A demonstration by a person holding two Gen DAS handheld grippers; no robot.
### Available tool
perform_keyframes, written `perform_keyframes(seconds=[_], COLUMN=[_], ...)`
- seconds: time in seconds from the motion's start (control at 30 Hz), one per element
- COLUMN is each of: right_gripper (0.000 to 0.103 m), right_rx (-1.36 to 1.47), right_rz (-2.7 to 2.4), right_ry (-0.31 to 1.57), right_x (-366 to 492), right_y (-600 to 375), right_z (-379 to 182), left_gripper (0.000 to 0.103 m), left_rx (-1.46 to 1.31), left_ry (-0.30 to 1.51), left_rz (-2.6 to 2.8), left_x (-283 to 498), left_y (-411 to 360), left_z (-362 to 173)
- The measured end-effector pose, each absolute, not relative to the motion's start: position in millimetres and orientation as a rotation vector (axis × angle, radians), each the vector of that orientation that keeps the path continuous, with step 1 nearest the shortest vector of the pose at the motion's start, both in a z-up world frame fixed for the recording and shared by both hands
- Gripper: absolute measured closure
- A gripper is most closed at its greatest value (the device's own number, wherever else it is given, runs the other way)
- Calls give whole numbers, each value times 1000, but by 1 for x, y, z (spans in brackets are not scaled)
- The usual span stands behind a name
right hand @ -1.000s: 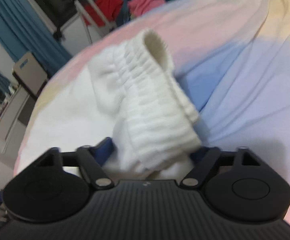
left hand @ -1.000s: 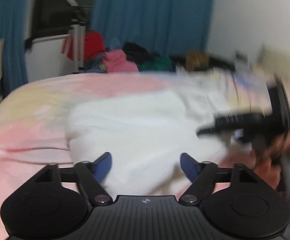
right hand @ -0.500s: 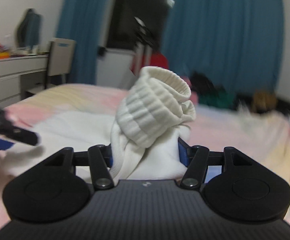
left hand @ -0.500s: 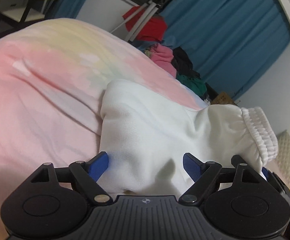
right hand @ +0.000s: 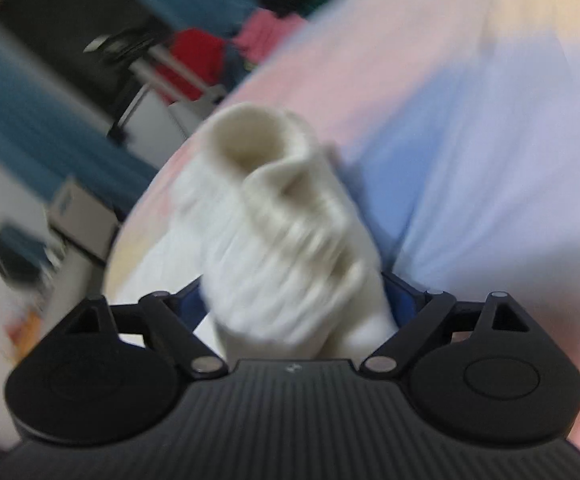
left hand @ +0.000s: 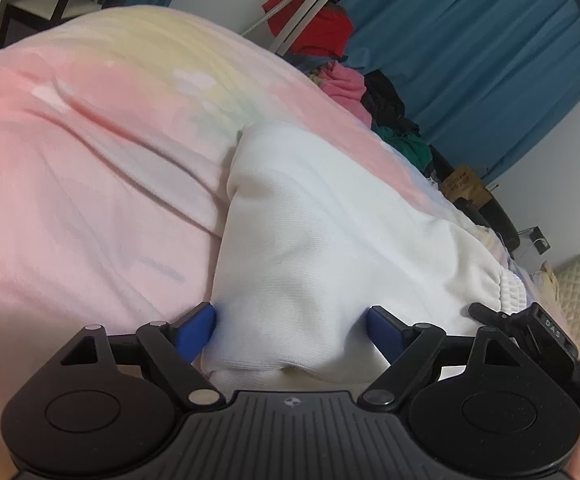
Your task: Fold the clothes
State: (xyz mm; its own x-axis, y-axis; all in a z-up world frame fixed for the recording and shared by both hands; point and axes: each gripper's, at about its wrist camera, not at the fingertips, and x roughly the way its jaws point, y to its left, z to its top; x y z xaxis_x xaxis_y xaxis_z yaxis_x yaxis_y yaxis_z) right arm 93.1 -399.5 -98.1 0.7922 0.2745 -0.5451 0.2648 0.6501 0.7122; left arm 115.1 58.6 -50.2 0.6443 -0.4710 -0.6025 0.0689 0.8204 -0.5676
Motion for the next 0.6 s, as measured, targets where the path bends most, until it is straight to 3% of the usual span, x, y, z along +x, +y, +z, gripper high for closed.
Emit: perform_keyframes(seconds=[0.07, 0.13, 0.23, 0.37, 0.6], right_gripper=[21, 42, 57, 62, 64], right_rx=[838, 706, 639, 597, 624], right_rz=[21, 8, 4, 23, 98], right_ry=[686, 683, 639, 569, 468], right_x=[99, 101, 94, 84, 80], right_y=[-394, -378, -370, -371, -372], right_z=[-98, -88, -76, -61, -30], left_gripper=[22, 27, 37, 56, 67], left_rx=[-544, -547, -526, -503, -544], left_ry=[820, 819, 805, 773, 707], left_rz=[-325, -324, -324, -336, -379], left_x=[115, 114, 114, 107, 102], left_y=[60, 60, 55, 55, 64], left_z=[-50, -50, -48, -38, -7])
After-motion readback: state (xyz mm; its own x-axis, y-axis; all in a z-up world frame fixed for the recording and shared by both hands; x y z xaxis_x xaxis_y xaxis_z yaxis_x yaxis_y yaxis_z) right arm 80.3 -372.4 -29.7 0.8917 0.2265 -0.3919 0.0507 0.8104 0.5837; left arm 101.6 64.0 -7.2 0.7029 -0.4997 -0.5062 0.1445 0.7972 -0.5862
